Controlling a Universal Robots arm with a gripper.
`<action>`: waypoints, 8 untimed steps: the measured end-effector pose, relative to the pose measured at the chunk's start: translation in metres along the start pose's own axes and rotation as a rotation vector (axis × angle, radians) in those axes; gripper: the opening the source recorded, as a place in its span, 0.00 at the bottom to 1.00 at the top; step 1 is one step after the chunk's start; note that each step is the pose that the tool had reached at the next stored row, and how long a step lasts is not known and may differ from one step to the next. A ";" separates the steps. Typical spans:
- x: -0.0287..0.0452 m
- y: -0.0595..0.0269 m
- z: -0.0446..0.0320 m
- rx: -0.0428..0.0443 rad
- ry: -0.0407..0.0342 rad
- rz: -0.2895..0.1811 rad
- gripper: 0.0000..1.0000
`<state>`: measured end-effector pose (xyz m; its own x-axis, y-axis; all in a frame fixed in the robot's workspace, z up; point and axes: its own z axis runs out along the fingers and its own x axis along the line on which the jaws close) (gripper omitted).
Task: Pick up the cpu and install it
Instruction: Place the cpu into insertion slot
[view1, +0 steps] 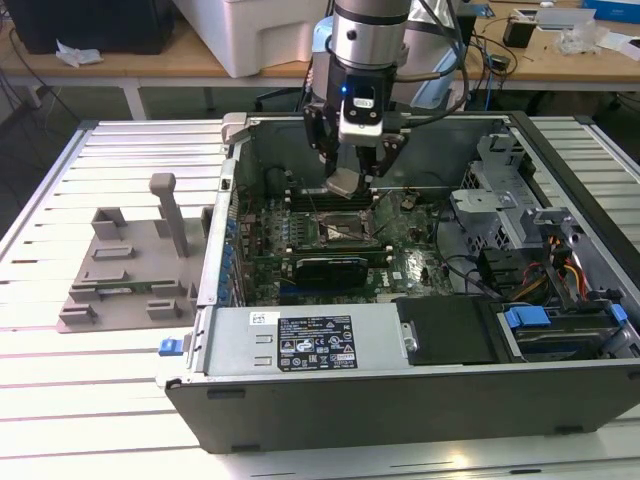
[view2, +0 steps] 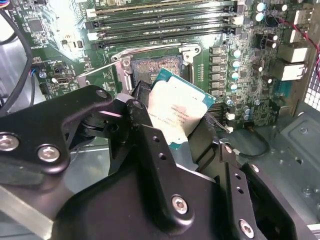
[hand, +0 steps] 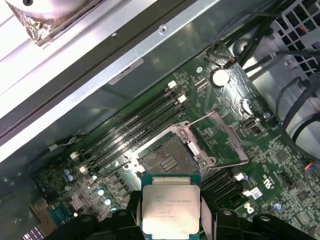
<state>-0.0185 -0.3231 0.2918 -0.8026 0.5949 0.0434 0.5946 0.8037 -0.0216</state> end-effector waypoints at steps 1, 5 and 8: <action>0.0000 0.0000 0.0000 -0.0004 0.0002 0.009 0.55; 0.0000 0.0000 0.0000 -0.0022 0.0011 0.051 0.55; 0.0000 0.0000 0.0000 -0.0034 0.0017 0.078 0.55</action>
<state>-0.0185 -0.3231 0.2918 -0.7540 0.6554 0.0434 0.6551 0.7552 -0.0216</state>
